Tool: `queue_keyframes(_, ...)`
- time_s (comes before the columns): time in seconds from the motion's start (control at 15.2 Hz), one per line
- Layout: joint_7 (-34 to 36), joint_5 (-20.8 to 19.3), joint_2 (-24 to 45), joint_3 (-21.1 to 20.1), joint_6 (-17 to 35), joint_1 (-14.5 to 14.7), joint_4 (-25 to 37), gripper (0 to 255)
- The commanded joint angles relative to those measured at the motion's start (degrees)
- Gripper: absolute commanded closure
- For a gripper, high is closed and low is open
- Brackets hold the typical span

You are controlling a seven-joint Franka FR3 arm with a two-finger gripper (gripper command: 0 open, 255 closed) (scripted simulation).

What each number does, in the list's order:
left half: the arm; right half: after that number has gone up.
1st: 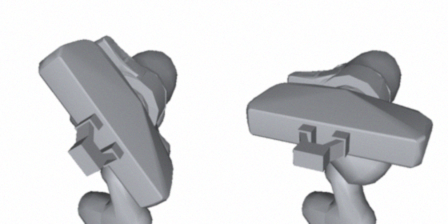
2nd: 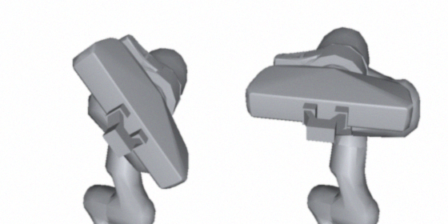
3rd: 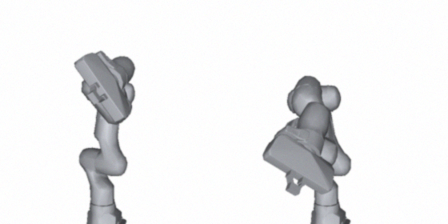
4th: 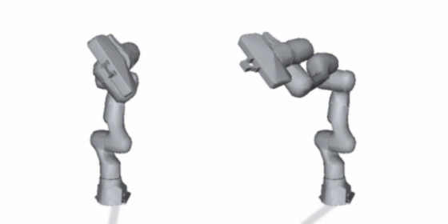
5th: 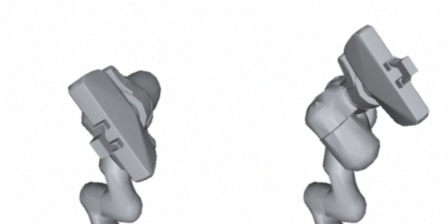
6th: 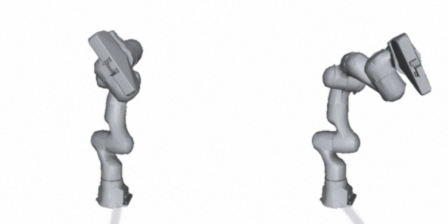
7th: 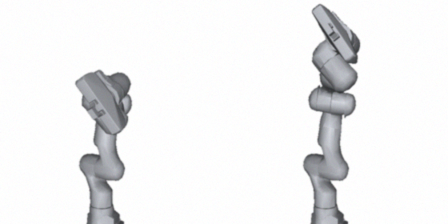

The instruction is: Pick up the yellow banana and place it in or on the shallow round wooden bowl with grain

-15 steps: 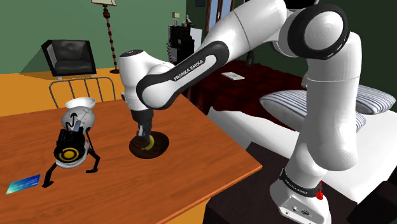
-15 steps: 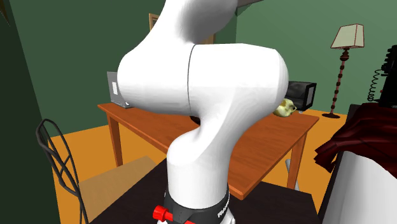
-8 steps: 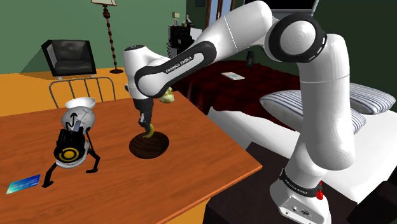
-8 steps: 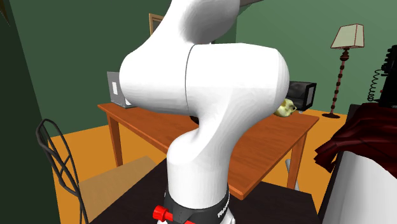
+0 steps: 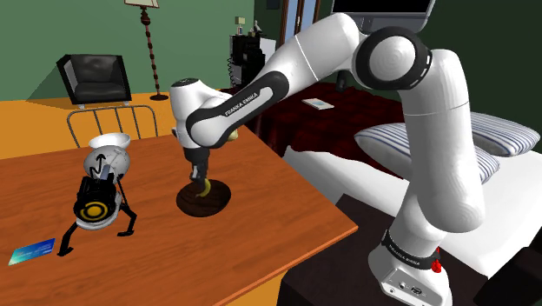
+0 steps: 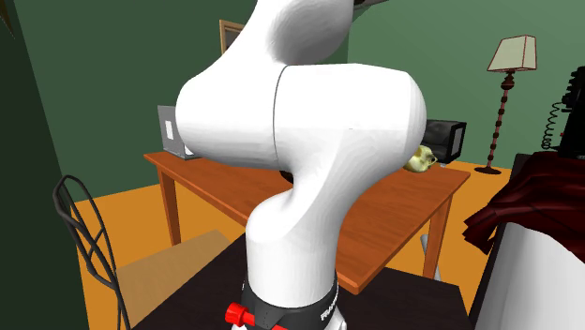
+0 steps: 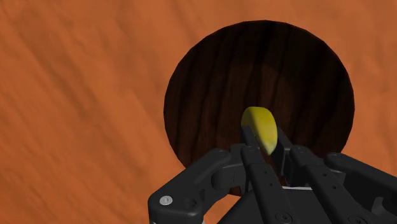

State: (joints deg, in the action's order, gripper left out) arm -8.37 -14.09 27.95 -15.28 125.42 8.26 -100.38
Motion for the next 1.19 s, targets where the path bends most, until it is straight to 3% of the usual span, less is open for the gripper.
queue_keyframes(0.0, 0.3, -0.4, 1.0, 0.2, 1.2, 0.1, -0.2, 255)
queue_keyframes(0.73, 0.8, -1.0, 2.7, 0.6, 3.2, 0.4, -0.6, 255)
queue_keyframes(0.79, 0.8, -1.0, 2.7, 0.6, 3.2, 0.3, -0.6, 0)
queue_keyframes(1.12, 0.8, -1.0, 2.7, 0.6, 3.2, 0.4, -0.6, 0)
